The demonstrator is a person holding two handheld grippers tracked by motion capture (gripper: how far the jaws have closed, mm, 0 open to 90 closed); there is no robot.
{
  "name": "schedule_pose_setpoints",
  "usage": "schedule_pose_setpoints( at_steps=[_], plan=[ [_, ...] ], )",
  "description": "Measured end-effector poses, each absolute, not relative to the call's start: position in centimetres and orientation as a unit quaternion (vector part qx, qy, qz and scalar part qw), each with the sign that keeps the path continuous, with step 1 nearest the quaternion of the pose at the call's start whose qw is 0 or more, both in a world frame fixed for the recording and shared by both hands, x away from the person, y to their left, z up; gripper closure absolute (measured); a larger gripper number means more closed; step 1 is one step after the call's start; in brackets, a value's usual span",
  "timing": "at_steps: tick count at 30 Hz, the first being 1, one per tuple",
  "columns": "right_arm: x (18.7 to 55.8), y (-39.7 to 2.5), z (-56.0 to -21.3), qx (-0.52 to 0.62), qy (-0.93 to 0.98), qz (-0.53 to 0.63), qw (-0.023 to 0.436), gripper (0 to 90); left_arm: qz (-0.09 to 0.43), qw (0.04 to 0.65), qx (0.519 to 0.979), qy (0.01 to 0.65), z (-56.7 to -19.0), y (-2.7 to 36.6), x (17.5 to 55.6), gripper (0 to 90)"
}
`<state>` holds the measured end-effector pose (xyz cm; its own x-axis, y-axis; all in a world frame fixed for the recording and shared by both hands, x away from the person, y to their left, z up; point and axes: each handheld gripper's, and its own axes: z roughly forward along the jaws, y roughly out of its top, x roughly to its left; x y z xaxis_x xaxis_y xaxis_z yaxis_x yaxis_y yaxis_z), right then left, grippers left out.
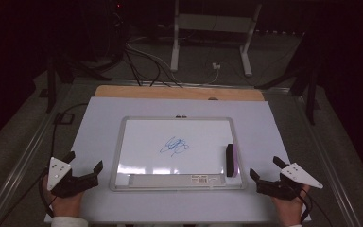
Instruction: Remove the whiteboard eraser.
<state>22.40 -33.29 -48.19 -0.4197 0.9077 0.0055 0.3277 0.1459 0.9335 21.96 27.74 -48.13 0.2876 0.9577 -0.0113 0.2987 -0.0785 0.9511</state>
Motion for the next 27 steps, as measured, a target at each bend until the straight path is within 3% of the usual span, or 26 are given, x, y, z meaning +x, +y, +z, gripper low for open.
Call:
schedule_pose_setpoints(
  at_steps=[27],
  plan=[
    [22.2,-34.3,-47.4,0.481,0.673,0.48,0.293,0.1,0.351,0.466,0.64,0.499,-48.6,28.1,22.0,0.5]
  ],
)
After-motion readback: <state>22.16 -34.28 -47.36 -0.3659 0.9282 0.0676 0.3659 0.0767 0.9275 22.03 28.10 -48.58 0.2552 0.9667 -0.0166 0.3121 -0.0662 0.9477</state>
